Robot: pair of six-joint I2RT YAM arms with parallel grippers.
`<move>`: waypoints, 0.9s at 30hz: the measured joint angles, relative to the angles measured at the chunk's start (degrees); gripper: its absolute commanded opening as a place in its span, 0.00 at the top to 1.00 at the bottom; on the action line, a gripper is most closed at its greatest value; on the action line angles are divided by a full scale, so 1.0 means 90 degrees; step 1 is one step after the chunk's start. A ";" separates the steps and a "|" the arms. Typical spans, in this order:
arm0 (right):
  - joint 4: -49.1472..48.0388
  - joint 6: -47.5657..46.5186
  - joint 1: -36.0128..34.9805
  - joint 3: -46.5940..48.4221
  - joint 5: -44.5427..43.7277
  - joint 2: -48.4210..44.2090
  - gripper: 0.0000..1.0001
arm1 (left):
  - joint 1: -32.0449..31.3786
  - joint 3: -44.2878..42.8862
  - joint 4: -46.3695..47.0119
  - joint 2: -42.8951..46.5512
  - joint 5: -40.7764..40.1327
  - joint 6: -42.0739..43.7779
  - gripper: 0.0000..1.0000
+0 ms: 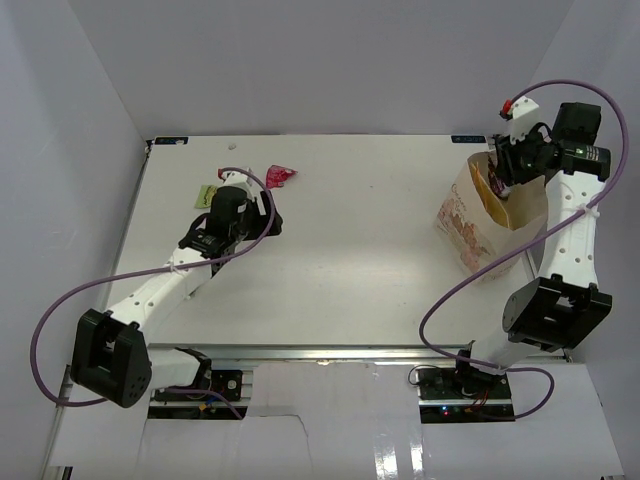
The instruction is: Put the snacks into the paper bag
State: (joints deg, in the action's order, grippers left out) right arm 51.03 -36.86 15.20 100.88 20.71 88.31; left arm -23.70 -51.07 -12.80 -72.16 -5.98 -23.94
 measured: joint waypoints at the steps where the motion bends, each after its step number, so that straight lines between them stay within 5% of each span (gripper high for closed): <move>1: 0.0015 -0.0039 0.0022 -0.0073 -0.0092 0.0029 0.38 | 0.0012 0.0000 0.0029 -0.0002 0.0000 0.0000 0.09; 5: 0.0080 -0.0194 0.0063 -0.0223 -0.0384 0.0041 0.23 | 0.0243 -0.0049 0.0051 -0.0172 0.0160 -0.0124 0.09; 11: 0.0206 -0.0136 0.0107 0.0085 -0.0100 0.0036 0.21 | 0.1209 -0.0959 -0.0525 -0.1331 0.0707 -0.0359 0.10; 17: 0.0112 -0.0046 0.0155 0.0814 0.1637 -0.0257 0.19 | 0.1532 -0.2344 -0.1081 -0.2669 0.0206 0.0061 0.12; 27: -0.0189 0.0372 -0.0605 -0.0549 0.3383 -0.0760 0.18 | 0.1532 -0.3832 -0.1566 -0.4886 -0.0940 0.1115 0.22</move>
State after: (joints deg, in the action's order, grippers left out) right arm 49.32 -33.52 9.76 95.94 51.16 81.47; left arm -9.91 -85.56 -26.89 -116.14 -14.44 -13.91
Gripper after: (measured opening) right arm 0.813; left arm 0.786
